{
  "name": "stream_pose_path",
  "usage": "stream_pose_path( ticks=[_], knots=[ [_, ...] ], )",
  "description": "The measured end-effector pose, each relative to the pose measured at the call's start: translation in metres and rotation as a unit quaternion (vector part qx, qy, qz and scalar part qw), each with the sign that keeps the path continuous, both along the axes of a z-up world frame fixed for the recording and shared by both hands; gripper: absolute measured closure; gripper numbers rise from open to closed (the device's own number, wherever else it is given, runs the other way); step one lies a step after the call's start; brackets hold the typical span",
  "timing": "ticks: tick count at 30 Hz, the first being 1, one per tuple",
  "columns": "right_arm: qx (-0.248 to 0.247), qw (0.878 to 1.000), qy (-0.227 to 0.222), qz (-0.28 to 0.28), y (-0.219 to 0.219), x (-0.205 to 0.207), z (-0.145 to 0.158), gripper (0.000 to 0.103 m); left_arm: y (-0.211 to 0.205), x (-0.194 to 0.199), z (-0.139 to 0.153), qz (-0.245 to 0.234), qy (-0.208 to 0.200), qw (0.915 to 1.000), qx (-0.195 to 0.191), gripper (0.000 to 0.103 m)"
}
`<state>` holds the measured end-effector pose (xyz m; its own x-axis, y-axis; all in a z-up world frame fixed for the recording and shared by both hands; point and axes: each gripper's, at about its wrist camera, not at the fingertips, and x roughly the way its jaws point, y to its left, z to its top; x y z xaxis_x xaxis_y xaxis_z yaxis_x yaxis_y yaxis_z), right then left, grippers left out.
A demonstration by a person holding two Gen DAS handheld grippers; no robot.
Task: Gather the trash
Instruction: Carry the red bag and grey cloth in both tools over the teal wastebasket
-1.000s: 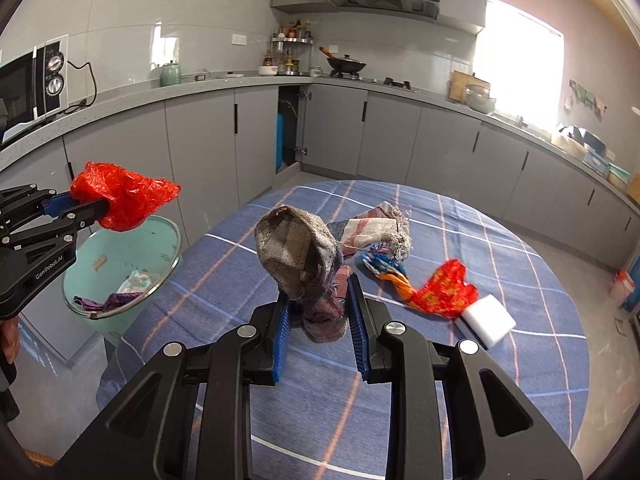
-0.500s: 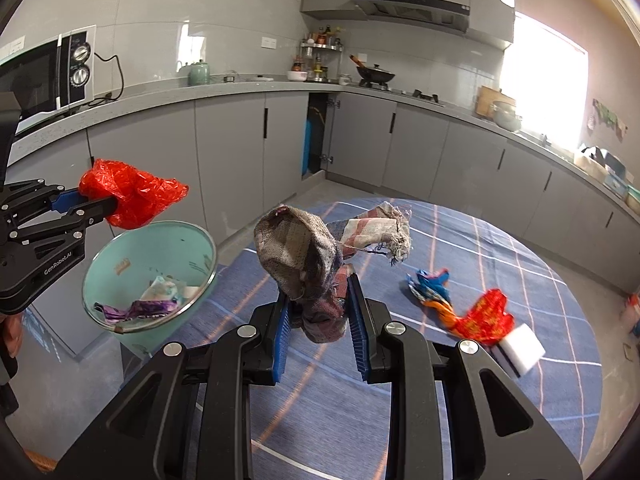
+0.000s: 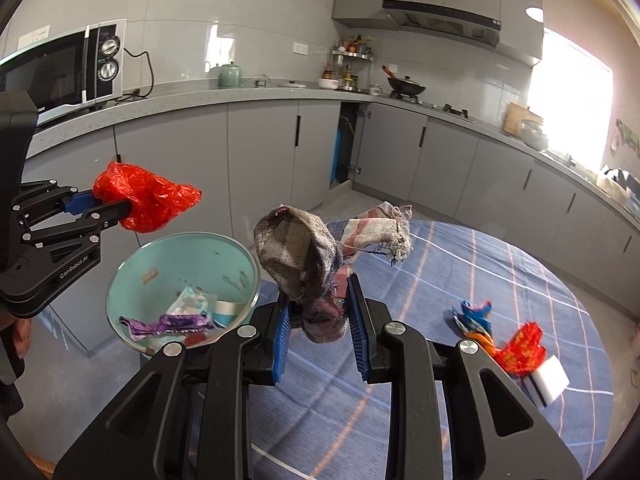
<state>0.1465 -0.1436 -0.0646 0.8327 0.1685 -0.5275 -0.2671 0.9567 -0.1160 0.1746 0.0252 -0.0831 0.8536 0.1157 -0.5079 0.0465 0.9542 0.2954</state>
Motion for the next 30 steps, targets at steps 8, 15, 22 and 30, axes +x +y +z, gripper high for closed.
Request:
stream_pose_path(
  ticks=[8, 15, 22, 30],
  knots=[
    [-0.002, 1.0, -0.002, 0.025, 0.024, 0.008, 0.003, 0.076, 0.014, 0.005, 0.0, 0.017, 0.001, 0.9998, -0.004, 0.082],
    [-0.006, 0.999, 0.001, 0.048, 0.043, 0.014, 0.001, 0.076, 0.025, 0.009, -0.002, 0.029, 0.003, 0.9995, -0.008, 0.082],
    [-0.01, 0.998, 0.002, 0.063, 0.055, 0.018, 0.0, 0.076, 0.038, 0.011, -0.003, 0.043, 0.002, 0.999, -0.012, 0.082],
    [-0.016, 0.997, 0.006, 0.072, 0.065, 0.022, -0.005, 0.076, 0.051, 0.013, -0.004, 0.057, 0.002, 0.9983, -0.014, 0.082]
  ],
)
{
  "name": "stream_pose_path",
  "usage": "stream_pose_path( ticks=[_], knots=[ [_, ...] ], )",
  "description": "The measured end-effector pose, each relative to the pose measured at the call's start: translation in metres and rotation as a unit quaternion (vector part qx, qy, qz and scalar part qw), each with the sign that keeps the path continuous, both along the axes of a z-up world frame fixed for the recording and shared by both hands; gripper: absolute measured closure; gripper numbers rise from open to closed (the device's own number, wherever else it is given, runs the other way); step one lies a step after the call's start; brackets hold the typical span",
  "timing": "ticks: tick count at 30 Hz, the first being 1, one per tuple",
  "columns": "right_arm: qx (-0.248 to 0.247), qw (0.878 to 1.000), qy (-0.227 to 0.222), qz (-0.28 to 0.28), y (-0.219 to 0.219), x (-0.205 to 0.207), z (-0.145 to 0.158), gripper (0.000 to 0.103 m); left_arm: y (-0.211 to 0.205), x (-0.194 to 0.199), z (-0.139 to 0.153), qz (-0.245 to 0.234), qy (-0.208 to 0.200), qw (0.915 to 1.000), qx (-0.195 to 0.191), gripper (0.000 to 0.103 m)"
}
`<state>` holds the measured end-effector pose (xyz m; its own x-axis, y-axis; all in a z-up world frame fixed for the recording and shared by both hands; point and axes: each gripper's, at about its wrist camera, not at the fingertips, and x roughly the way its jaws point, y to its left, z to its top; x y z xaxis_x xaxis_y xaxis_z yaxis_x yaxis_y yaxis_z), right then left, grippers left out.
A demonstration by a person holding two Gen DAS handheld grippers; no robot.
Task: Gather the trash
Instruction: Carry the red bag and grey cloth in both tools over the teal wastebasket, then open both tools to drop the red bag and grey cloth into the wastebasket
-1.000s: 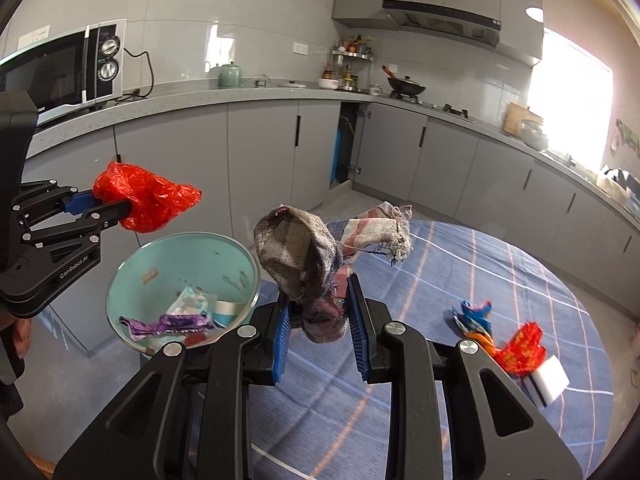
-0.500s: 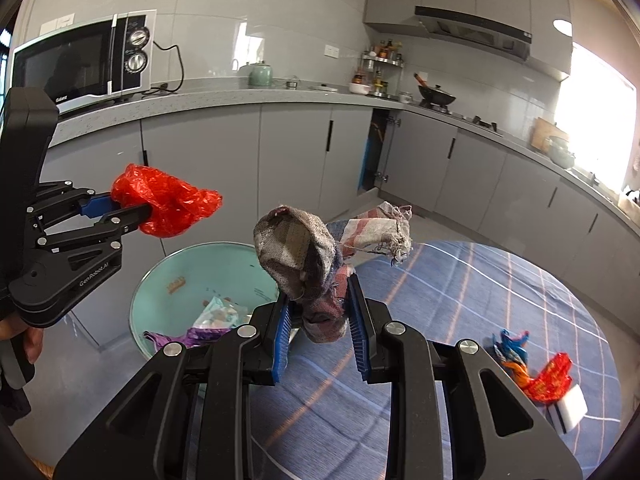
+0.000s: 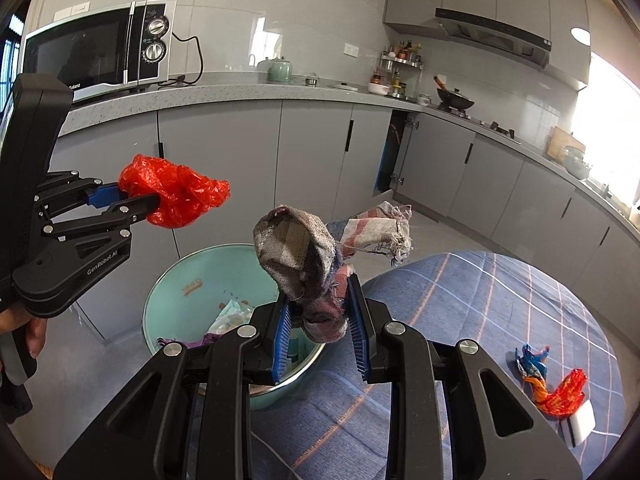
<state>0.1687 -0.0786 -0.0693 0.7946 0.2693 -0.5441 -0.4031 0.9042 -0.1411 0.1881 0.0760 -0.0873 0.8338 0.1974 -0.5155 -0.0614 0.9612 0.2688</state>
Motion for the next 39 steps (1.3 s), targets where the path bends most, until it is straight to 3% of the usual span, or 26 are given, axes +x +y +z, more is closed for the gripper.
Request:
stream_pose_path(
  ticks=[26, 29, 31, 33, 39],
  knots=[
    [-0.005, 0.999, 0.015, 0.031, 0.013, 0.012, -0.013, 0.074, 0.003, 0.005, -0.007, 0.001, 0.011, 0.9999, -0.006, 0.079],
    [0.002, 0.999, 0.018, 0.037, 0.014, 0.015, -0.016, 0.066, 0.002, 0.005, -0.009, -0.004, 0.012, 0.9999, -0.005, 0.07],
    [0.002, 0.999, 0.017, 0.036, 0.014, 0.017, -0.019, 0.054, 0.0, 0.005, -0.011, -0.006, 0.014, 0.9999, -0.003, 0.06],
    [0.007, 0.999, 0.018, 0.033, 0.012, 0.017, -0.021, 0.051, 0.0, 0.005, -0.012, -0.004, 0.012, 0.9999, -0.001, 0.05],
    [0.011, 0.999, 0.024, 0.025, 0.006, 0.018, -0.027, 0.046, 0.0, 0.005, -0.015, -0.002, 0.015, 0.9999, -0.001, 0.04]
  ],
)
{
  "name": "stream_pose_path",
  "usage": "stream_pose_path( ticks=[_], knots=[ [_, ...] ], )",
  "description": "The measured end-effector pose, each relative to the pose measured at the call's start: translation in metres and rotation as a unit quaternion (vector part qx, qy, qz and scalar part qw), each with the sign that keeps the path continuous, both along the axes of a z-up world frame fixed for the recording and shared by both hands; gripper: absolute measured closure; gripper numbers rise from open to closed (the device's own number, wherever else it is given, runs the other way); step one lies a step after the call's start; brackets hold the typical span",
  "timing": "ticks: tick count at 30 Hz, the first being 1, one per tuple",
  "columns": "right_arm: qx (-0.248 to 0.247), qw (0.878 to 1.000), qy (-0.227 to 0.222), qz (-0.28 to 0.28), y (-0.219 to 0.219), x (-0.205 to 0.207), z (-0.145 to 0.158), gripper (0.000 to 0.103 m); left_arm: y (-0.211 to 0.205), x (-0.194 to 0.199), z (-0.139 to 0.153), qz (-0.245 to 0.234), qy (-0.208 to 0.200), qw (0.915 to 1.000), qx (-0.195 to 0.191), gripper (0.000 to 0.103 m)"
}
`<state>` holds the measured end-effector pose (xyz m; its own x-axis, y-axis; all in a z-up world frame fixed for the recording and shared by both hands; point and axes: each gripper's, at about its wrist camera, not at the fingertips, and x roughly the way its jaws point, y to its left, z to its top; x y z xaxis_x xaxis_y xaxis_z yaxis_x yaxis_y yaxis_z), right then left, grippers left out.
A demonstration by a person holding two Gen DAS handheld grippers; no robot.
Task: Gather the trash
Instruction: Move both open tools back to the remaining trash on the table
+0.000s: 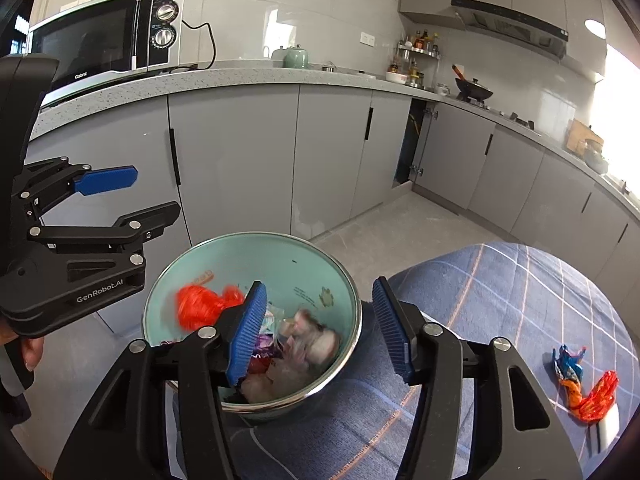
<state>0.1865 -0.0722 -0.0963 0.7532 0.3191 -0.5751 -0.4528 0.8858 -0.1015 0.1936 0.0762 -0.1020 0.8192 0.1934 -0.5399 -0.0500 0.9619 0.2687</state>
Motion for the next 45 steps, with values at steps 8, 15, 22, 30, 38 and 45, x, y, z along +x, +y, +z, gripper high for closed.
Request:
stream_pose_path(
  ticks=[8, 15, 22, 30, 38, 45],
  knots=[
    [0.004, 1.0, 0.001, -0.013, -0.015, -0.006, -0.001, 0.04, -0.004, -0.005, 0.002, 0.0, -0.01, 1.0, 0.001, 0.02],
    [0.007, 1.0, -0.004, -0.028, -0.029, -0.015, 0.0, 0.036, -0.019, -0.01, 0.004, -0.009, -0.02, 0.9997, 0.009, 0.006],
    [0.014, 0.998, -0.014, -0.053, -0.056, -0.023, 0.007, 0.035, -0.036, -0.014, 0.007, -0.004, -0.046, 0.9985, 0.029, 0.006],
    [0.0, 0.992, -0.027, -0.123, -0.122, -0.036, 0.012, 0.03, -0.073, -0.004, 0.007, -0.029, -0.022, 0.9992, 0.017, 0.006],
    [-0.024, 0.969, -0.016, -0.245, -0.231, -0.041, -0.001, 0.027, -0.148, 0.009, 0.008, -0.092, -0.013, 0.9956, 0.009, 0.006],
    [-0.026, 0.95, 0.015, -0.311, -0.309, -0.038, -0.014, 0.018, -0.231, 0.025, 0.006, -0.151, -0.004, 0.9885, 0.004, 0.006]
  ],
)
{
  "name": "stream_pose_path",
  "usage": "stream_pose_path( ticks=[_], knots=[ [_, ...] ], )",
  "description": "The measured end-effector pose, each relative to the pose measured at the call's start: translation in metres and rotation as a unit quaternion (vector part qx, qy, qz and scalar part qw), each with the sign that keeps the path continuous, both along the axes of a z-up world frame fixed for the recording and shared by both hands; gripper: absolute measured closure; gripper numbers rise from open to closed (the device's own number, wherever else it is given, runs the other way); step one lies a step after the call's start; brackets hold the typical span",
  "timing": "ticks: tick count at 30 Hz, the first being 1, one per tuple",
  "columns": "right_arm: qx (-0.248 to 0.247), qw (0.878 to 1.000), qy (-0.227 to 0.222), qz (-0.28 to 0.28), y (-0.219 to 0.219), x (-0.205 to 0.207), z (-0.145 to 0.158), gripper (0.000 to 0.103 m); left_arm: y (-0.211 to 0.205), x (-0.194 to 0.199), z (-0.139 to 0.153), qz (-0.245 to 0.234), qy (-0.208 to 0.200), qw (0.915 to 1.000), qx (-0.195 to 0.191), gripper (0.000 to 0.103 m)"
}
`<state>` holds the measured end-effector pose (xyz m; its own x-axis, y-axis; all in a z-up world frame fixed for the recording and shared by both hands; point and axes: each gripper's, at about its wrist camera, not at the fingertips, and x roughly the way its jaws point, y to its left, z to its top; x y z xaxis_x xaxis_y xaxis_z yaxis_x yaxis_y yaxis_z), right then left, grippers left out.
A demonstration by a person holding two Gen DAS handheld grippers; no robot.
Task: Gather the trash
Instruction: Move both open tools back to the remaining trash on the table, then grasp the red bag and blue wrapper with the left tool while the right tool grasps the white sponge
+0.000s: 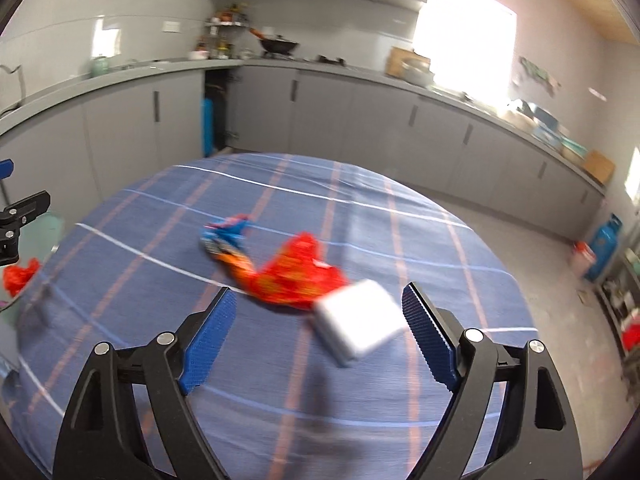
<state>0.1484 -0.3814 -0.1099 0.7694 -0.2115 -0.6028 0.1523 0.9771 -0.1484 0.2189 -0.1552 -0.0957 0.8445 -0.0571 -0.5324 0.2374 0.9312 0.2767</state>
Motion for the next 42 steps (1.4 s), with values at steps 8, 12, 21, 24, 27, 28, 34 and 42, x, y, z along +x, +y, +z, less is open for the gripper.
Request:
stream_pose_path(
  ticks=[8, 12, 21, 24, 27, 28, 34, 42],
  knots=[
    [0.031, 0.998, 0.052, -0.014, -0.039, 0.023, -0.024, 0.016, -0.064, 0.02, -0.013, -0.034, 0.026, 0.999, -0.009, 0.006],
    [0.044, 0.996, 0.071, -0.005, -0.043, 0.032, -0.031, 0.016, -0.075, 0.025, -0.023, -0.044, 0.039, 0.9983, -0.006, 0.006],
    [0.075, 0.992, 0.101, 0.014, -0.047, 0.037, -0.038, 0.046, -0.092, 0.027, -0.03, -0.059, 0.046, 0.9972, 0.009, 0.006],
    [0.078, 0.993, 0.086, 0.005, -0.051, 0.027, -0.032, 0.047, -0.101, 0.026, -0.03, -0.067, 0.047, 0.9966, 0.011, 0.006],
    [0.059, 0.996, 0.058, -0.023, -0.059, 0.013, -0.023, 0.047, -0.115, 0.023, -0.033, -0.079, 0.048, 0.9955, 0.016, 0.006],
    [0.053, 0.997, 0.051, -0.032, -0.063, 0.009, -0.021, 0.047, -0.121, 0.022, -0.034, -0.084, 0.049, 0.9952, 0.016, 0.006],
    [0.04, 0.997, 0.027, -0.064, -0.083, -0.008, -0.011, 0.047, -0.152, 0.02, -0.034, -0.111, 0.05, 0.9925, 0.004, 0.006],
    [0.048, 0.996, 0.018, -0.073, -0.097, -0.017, -0.01, 0.047, -0.191, 0.022, -0.054, -0.149, 0.088, 0.9849, 0.01, 0.006]
  ],
)
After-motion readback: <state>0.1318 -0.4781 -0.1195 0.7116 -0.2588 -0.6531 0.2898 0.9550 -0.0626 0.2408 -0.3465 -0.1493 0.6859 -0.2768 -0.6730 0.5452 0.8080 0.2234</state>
